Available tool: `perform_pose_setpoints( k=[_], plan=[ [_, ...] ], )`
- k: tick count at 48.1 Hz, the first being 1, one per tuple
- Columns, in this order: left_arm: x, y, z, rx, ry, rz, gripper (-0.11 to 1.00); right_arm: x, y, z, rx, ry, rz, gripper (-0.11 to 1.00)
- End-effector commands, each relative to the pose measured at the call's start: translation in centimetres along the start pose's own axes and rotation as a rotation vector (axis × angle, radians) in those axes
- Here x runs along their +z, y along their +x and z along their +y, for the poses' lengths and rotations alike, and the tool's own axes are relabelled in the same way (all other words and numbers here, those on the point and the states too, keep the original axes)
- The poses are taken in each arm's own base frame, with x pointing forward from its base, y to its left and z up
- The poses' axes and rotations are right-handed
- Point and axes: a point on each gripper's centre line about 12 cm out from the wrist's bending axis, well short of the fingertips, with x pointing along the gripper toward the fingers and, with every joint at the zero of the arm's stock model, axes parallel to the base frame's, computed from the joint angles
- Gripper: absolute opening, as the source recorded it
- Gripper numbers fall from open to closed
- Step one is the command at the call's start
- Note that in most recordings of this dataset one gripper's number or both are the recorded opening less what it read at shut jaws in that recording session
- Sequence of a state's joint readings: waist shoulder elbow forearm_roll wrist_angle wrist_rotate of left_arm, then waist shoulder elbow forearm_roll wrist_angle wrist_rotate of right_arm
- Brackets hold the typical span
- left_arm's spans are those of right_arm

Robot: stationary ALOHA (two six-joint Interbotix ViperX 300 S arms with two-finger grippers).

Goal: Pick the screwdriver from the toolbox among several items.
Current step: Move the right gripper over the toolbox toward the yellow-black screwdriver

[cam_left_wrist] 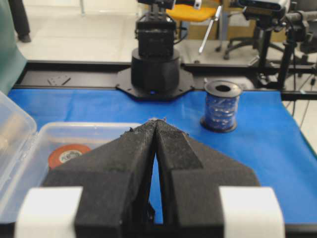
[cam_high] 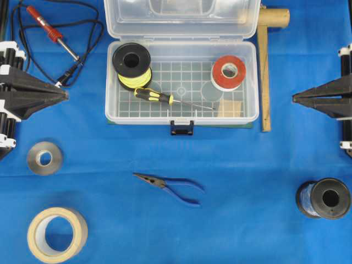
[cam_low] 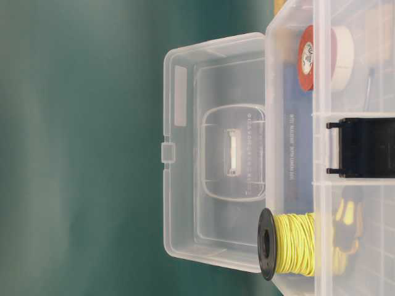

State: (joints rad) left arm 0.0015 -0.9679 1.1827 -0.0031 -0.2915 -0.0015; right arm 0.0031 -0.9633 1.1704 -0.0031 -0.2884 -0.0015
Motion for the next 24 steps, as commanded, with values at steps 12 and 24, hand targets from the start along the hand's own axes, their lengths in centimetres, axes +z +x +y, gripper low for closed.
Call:
perform_pose_setpoints(
  k=[12,24],
  plan=[
    [0.7,0.4,0.0,0.005,-0.034,-0.026,0.0,2.4,4.9,-1.0,-0.068,0.246,0.162,0.0],
    [0.7,0.4,0.3,0.017,-0.036,-0.029,0.0,1.1,11.9,-3.5,-0.184,0.426,0.463,0.0]
  ],
)
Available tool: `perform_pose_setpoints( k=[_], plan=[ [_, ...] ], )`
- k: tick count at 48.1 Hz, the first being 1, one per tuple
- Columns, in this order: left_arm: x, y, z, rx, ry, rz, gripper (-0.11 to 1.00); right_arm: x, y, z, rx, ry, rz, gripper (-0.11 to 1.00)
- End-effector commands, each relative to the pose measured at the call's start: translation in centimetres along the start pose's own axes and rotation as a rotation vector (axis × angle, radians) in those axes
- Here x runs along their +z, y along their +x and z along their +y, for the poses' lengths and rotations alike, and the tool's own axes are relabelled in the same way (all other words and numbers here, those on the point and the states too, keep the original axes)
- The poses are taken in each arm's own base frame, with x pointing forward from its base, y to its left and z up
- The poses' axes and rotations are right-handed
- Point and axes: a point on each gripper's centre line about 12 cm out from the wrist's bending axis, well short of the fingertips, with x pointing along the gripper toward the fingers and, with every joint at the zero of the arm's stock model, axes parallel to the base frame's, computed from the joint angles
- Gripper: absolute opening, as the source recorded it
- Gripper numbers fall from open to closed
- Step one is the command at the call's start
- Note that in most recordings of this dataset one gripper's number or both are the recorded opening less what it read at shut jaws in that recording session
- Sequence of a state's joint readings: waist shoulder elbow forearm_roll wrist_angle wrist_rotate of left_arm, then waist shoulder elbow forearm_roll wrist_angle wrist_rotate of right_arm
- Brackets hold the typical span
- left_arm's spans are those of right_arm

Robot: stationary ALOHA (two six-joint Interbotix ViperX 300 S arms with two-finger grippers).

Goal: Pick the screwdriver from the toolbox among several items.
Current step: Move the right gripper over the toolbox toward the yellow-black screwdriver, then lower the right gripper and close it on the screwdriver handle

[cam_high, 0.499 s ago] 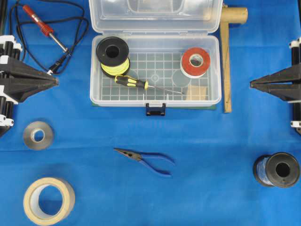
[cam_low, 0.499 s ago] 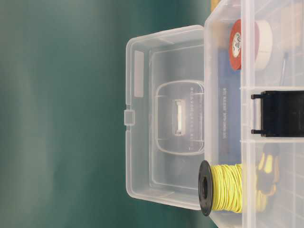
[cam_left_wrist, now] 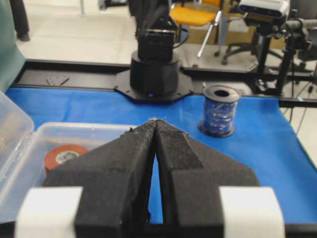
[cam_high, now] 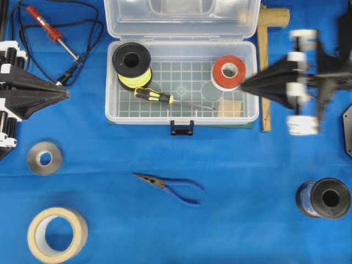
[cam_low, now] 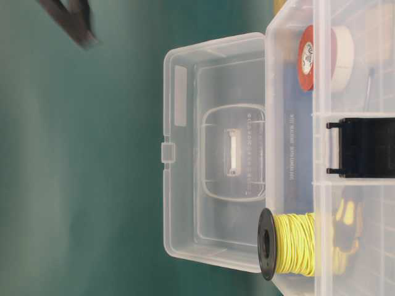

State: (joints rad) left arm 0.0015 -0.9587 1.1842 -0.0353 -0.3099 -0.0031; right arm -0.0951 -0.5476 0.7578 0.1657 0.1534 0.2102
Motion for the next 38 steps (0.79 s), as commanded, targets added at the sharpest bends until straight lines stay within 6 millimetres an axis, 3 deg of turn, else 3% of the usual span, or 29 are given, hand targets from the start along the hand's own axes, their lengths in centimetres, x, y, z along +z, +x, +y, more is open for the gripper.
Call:
perform_pose_setpoints(
  k=[1,8,15,20,22,28,38],
  plan=[
    [0.7,0.3,0.1,0.006,-0.003,-0.022,0.0,1.6,2.3,-0.4,-0.04,0.052,0.053,0.0],
    [0.8,0.3,0.3,0.016,-0.003,-0.031,0.0,1.8,6.8,-1.7,-0.115,0.141,0.188,0.04],
    [0.8,0.3,0.5,0.028,-0.002,-0.033,0.0,1.7,11.0,-2.2,-0.159,0.159,0.3,0.42],
    [0.8,0.3,0.6,0.029,-0.002,-0.035,0.0,0.6,14.2,-3.0,-0.192,0.171,0.377,0.73],
    [0.8,0.3,0.5,0.028,-0.002,-0.035,0.0,0.1,15.3,-3.5,-0.206,0.184,0.399,0.8],
    [0.7,0.3,0.5,0.028,-0.002,-0.03,0.0,-1.3,18.6,-5.1,-0.251,0.221,0.444,0.76],
    [0.6,0.2,0.6,0.028,-0.002,-0.029,0.0,-3.4,22.0,-7.1,-0.301,0.22,0.496,0.76]
  ],
)
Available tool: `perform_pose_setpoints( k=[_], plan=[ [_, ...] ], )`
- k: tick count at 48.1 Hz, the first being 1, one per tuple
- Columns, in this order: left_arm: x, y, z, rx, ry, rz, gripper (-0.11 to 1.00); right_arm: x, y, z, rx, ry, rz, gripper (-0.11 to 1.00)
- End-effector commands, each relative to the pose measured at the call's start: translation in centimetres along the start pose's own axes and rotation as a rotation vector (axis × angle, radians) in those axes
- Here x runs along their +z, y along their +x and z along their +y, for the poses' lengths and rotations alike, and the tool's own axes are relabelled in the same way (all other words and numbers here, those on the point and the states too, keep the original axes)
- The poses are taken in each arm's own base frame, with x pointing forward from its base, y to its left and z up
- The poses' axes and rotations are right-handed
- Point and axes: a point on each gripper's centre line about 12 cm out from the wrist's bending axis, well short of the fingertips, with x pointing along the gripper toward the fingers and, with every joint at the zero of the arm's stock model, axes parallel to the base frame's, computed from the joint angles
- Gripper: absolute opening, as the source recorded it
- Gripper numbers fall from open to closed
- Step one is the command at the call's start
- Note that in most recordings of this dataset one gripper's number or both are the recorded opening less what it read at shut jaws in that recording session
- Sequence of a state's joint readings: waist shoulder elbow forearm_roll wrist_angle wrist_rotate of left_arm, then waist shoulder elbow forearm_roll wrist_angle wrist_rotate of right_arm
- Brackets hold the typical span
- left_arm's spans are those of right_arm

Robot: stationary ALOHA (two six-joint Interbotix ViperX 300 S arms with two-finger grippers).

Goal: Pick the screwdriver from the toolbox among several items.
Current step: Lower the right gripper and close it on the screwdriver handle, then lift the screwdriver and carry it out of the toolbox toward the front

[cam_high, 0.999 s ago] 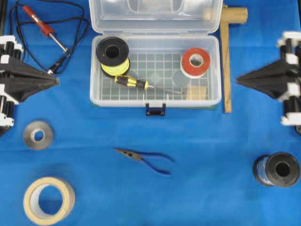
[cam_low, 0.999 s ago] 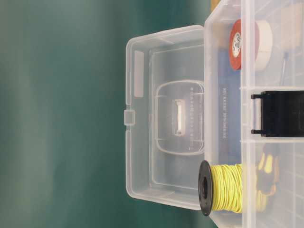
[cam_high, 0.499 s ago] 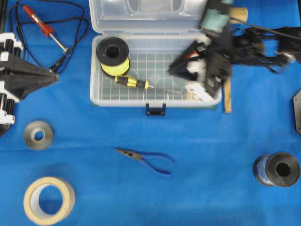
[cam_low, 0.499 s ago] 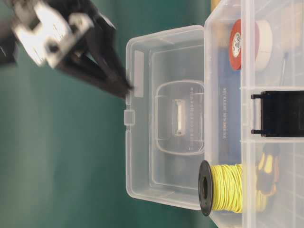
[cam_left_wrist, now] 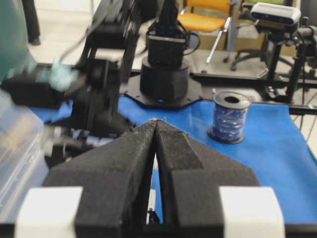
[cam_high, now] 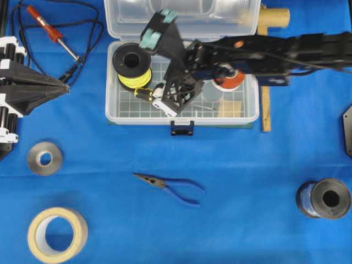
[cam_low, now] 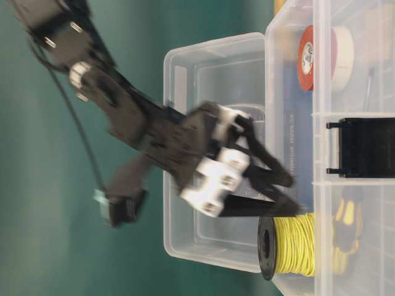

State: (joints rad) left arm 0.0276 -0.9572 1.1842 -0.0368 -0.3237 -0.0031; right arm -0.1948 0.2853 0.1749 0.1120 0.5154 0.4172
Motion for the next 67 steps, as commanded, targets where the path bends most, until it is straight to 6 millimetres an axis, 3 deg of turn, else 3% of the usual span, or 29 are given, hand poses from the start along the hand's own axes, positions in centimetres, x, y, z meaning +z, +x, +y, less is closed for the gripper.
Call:
perform_pose_setpoints(
  k=[1,19,22,28,30,41,51,60,67],
  plan=[
    [0.4,0.2,0.0,0.002,-0.003,-0.015,0.0,1.4,0.1,0.4,0.006,0.0,-0.026,0.76],
    [0.4,0.2,0.0,0.002,-0.003,-0.014,0.0,0.4,4.8,-0.6,-0.052,0.001,0.072,0.74],
    [0.4,0.2,0.0,0.002,-0.001,-0.014,0.0,0.2,4.9,-0.5,-0.053,-0.003,0.075,0.67],
    [0.4,0.2,0.1,0.003,-0.001,-0.015,0.0,0.2,4.6,-0.2,-0.05,-0.007,0.075,0.35],
    [0.5,0.1,0.0,0.002,-0.003,-0.018,0.0,0.2,4.5,-0.1,-0.048,-0.01,0.074,0.33],
    [0.5,0.1,0.0,0.002,-0.003,-0.02,0.0,1.7,-0.3,1.9,-0.006,-0.025,0.021,0.33],
    [0.6,0.1,0.0,0.001,-0.003,-0.025,0.0,2.7,-7.7,3.9,0.033,-0.049,-0.021,0.32],
    [0.6,0.1,0.0,0.001,-0.003,-0.025,0.0,2.4,-13.2,5.4,0.028,-0.05,-0.039,0.32],
    [0.7,0.0,0.0,0.001,-0.003,-0.031,0.0,0.8,-15.2,7.0,-0.016,-0.053,0.011,0.32]
  ],
)
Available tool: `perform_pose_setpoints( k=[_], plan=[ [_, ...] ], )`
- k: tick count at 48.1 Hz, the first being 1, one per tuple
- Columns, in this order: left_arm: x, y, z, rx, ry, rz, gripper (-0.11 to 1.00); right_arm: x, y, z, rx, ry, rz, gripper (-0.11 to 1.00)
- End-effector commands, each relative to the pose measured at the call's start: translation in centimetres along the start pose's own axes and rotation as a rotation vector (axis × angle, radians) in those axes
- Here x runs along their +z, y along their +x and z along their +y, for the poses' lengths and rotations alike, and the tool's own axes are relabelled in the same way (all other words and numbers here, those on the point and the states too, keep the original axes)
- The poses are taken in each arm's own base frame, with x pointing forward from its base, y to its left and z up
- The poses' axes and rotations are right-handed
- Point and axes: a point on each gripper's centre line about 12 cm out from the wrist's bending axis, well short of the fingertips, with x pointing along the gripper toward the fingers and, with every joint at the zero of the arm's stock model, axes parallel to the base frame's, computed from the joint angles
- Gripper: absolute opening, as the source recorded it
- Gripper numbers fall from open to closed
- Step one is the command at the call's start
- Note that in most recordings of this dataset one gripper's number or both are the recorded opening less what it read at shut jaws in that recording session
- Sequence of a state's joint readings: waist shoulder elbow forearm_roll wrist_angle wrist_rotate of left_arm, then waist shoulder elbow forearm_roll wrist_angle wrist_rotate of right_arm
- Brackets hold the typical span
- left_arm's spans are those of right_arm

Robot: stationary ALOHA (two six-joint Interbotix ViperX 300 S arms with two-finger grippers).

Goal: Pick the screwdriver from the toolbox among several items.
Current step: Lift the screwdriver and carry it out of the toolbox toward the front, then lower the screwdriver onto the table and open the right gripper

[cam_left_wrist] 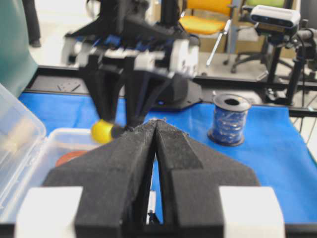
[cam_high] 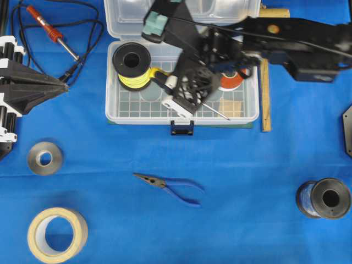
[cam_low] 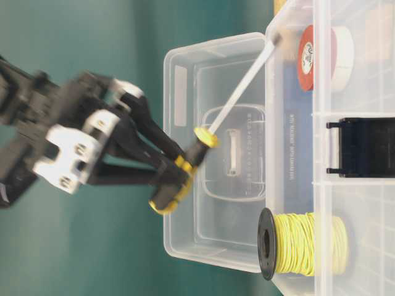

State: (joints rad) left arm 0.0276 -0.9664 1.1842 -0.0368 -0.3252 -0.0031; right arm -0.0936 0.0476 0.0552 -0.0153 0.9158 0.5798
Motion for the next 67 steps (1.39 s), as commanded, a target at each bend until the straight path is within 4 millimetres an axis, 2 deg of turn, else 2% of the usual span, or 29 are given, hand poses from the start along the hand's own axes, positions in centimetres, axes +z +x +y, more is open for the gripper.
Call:
perform_pose_setpoints(
  k=[1,8,12,17,30,42,50,62,64,67],
  plan=[
    [0.6,0.1,0.0,0.003,-0.003,-0.022,0.0,-0.3,-2.7,1.8,0.017,-0.029,-0.016,0.32],
    [0.7,0.0,0.0,0.001,-0.003,-0.029,0.0,-2.3,-2.1,4.6,0.034,-0.065,0.027,0.32],
    [0.7,0.0,0.0,0.001,-0.003,-0.029,0.0,-3.5,-0.7,6.2,0.04,-0.088,0.056,0.31],
    [0.8,0.0,0.0,0.001,-0.003,-0.034,0.0,-4.3,1.6,7.0,0.032,-0.091,0.084,0.3],
    [0.8,0.0,0.0,0.001,-0.005,-0.038,0.0,-5.8,8.9,7.4,0.007,-0.093,0.121,0.3],
    [0.9,0.0,0.0,0.003,-0.004,-0.043,0.0,-7.0,13.6,7.0,-0.009,-0.098,0.143,0.3],
    [0.9,0.0,0.0,0.003,-0.004,-0.049,0.0,-7.6,15.2,6.6,-0.021,-0.098,0.157,0.3],
    [1.0,0.0,0.0,0.001,-0.005,-0.051,0.0,-7.4,15.3,6.7,-0.014,-0.096,0.147,0.29],
    [0.9,0.0,0.0,0.001,-0.004,-0.048,0.0,-7.3,15.1,6.7,-0.015,-0.099,0.146,0.35],
    [0.9,0.0,0.0,0.001,-0.003,-0.048,0.0,-7.0,14.1,6.6,-0.021,-0.114,0.134,0.53]
  ],
)
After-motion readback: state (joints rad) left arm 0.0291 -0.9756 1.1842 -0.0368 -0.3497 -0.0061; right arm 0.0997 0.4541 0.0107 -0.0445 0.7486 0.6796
